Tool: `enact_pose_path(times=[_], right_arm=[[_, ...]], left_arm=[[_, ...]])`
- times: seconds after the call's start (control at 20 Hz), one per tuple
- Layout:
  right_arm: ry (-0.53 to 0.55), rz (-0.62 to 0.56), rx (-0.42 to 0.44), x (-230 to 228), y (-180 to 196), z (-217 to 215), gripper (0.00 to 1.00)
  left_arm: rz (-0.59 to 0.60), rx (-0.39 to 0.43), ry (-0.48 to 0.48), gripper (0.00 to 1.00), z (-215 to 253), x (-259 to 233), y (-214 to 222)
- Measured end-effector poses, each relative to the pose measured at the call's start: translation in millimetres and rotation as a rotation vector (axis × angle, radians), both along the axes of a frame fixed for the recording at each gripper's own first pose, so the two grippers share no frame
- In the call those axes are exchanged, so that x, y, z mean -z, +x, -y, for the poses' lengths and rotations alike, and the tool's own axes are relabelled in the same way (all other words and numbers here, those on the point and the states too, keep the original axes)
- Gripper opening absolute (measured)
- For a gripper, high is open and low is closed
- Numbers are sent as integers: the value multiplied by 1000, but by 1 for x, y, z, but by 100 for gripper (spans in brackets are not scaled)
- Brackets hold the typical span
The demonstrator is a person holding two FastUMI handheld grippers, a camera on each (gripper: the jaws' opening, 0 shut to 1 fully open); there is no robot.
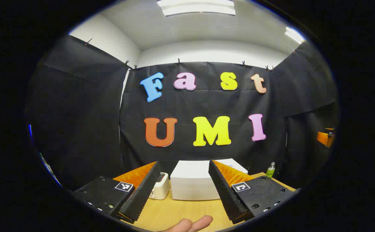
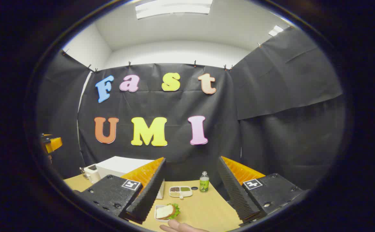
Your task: Open the microwave oven with the left hand, put the food in, and close the microwave oven.
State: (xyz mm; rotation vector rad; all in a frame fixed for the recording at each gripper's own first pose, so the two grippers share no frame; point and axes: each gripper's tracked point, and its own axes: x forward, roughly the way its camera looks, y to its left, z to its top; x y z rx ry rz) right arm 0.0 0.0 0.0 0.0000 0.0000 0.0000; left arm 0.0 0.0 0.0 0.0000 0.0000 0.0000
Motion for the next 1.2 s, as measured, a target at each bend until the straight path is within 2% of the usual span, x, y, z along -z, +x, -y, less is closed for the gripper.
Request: enact_pose_path(times=[0.7,0.75,0.8,0.85,0.9,0.95,1.0,1.2], right_arm=[[2,4,0,1,0,4,100],[3,7,1,0,0,5,91],[3,11,-1,0,0,5,100],[2,14,-2,-1,-1,5,100],[-1,22,0,-1,0,6,91],[-4,31,1,-3,0,6,91],[-6,39,5,-4,-1,7,100],[6,41,20,-1,2,12,100]], left_arm=[[-41,56,-46,95,14,18,11],[-37,51,-53,95,15,18,13],[-34,48,-64,95,17,19,18],[-40,53,-77,95,21,22,23],[-51,55,-89,95,24,27,27],[-64,55,-104,95,27,30,32],[-71,60,-119,95,33,33,37],[-62,75,-113,95,53,44,66]])
